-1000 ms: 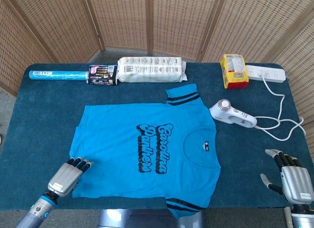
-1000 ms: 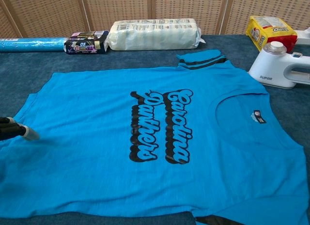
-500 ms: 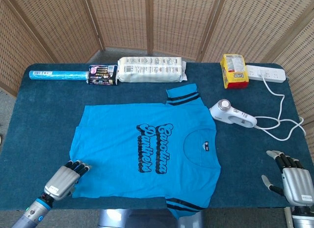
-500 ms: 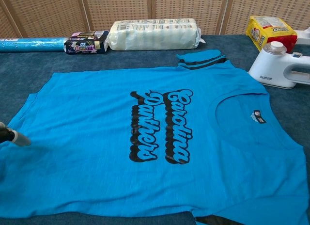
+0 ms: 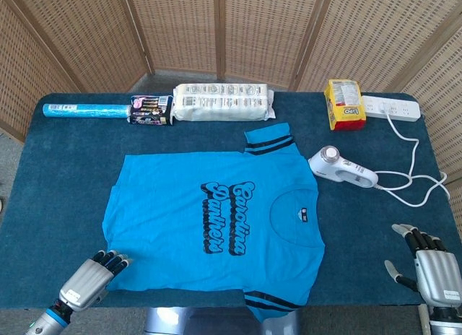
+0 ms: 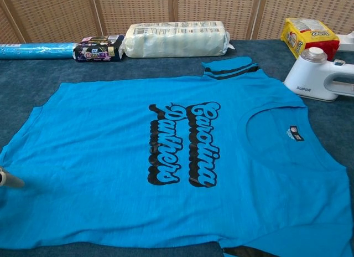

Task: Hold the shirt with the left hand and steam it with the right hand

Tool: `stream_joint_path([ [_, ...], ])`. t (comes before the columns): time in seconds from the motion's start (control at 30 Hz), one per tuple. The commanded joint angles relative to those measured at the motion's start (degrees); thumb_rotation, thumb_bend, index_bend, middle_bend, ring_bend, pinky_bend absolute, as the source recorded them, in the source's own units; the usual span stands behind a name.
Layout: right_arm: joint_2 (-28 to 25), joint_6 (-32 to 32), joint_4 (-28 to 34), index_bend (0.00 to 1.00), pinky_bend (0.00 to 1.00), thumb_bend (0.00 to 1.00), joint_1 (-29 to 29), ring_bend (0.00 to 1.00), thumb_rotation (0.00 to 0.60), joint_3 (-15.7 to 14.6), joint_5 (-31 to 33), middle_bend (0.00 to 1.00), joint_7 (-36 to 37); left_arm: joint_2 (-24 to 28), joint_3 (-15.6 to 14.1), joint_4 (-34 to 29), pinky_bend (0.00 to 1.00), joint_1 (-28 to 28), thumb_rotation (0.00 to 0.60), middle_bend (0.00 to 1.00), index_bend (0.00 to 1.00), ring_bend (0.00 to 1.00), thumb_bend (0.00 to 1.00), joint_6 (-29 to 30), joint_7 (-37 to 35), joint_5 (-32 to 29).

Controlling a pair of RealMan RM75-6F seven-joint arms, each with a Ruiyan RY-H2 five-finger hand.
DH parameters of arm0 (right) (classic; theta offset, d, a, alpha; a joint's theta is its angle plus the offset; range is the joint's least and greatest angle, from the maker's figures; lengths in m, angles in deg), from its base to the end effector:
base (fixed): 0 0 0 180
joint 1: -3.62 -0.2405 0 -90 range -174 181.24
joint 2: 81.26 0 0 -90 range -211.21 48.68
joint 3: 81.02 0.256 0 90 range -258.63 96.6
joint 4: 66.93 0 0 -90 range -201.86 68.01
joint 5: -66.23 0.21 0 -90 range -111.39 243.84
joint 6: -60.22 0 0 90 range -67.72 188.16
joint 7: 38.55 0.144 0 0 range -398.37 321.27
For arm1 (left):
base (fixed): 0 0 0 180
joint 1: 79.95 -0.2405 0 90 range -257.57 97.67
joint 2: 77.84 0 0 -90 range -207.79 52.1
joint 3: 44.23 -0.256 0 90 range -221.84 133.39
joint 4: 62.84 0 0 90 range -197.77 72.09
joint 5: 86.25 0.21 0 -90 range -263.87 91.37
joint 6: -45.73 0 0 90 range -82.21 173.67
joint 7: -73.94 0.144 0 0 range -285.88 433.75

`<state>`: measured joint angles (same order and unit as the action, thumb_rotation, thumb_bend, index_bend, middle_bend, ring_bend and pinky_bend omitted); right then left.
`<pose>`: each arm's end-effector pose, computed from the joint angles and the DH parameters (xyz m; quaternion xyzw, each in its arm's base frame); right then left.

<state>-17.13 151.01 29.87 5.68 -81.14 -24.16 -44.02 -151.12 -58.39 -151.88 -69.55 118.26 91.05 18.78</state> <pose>-0.3025 -0.1328 0.1550 0.5872 -0.3883 0.3762 0.6024 -0.2784 0.1188 0.0384 -0.8311 -0.3055 -0.2753 0.3744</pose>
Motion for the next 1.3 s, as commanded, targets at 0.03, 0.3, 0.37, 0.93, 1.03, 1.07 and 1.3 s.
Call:
stream_joint_path([
  [0.03, 0.0, 0.2, -0.2, 0.23, 0.3, 0.32, 0.2, 0.31, 0.529, -0.2, -0.1, 0.26, 0.2, -0.5, -0.4, 1.0, 0.29, -0.4, 0.6, 0.26, 0.18, 0.19, 0.19, 0.7, 0.1, 0.9],
  [0.3, 0.4, 0.8, -0.9, 0.23, 0.3, 0.32, 0.9, 0.31, 0.529, -0.5, -0.4, 0.26, 1.2, -2.6, 0.2, 2.6, 0.29, -1.3, 0.6, 0.25, 0.18, 0.19, 0.19, 1.2, 4.4, 1.3],
  [0.37, 0.3, 1.1, -1.1, 0.23, 0.3, 0.32, 1.1, 0.31, 0.529, -0.4, -0.5, 0.26, 1.5, -3.3, 0.5, 3.0, 0.29, -1.4, 0.6, 0.26, 0.18, 0.19, 0.19, 1.1, 5.9, 1.2],
  [0.93, 0.4, 2.8, -2.4, 0.23, 0.31, 0.32, 2.5, 0.31, 0.529, -0.4, -0.8, 0.26, 3.6, -6.6, 2.3, 4.5, 0.29, 0.0, 0.6, 0.25, 0.18, 0.19, 0.19, -1.5, 8.6, 0.1],
  [1.03, 0.3, 3.1, -2.6, 0.23, 0.31, 0.32, 2.8, 0.31, 0.53, -0.3, -0.6, 0.26, 4.0, -6.9, 2.8, 4.6, 0.29, 0.6, 0.6, 0.26, 0.18, 0.19, 0.19, -2.5, 9.3, -0.5],
  [1.07, 0.3, 3.2, -2.6, 0.23, 0.31, 0.32, 2.9, 0.31, 0.53, -0.3, -0.6, 0.26, 4.1, -7.0, 3.0, 4.6, 0.29, 0.7, 0.6, 0.25, 0.18, 0.19, 0.19, -2.7, 9.3, -0.6],
  [1.3, 0.4, 3.5, -3.1, 0.23, 0.32, 0.32, 3.3, 0.31, 0.532, -0.4, -0.6, 0.26, 4.6, -8.8, 5.0, 5.3, 0.29, 2.1, 0.6, 0.25, 0.18, 0.19, 0.21, -4.7, 9.2, -3.0],
])
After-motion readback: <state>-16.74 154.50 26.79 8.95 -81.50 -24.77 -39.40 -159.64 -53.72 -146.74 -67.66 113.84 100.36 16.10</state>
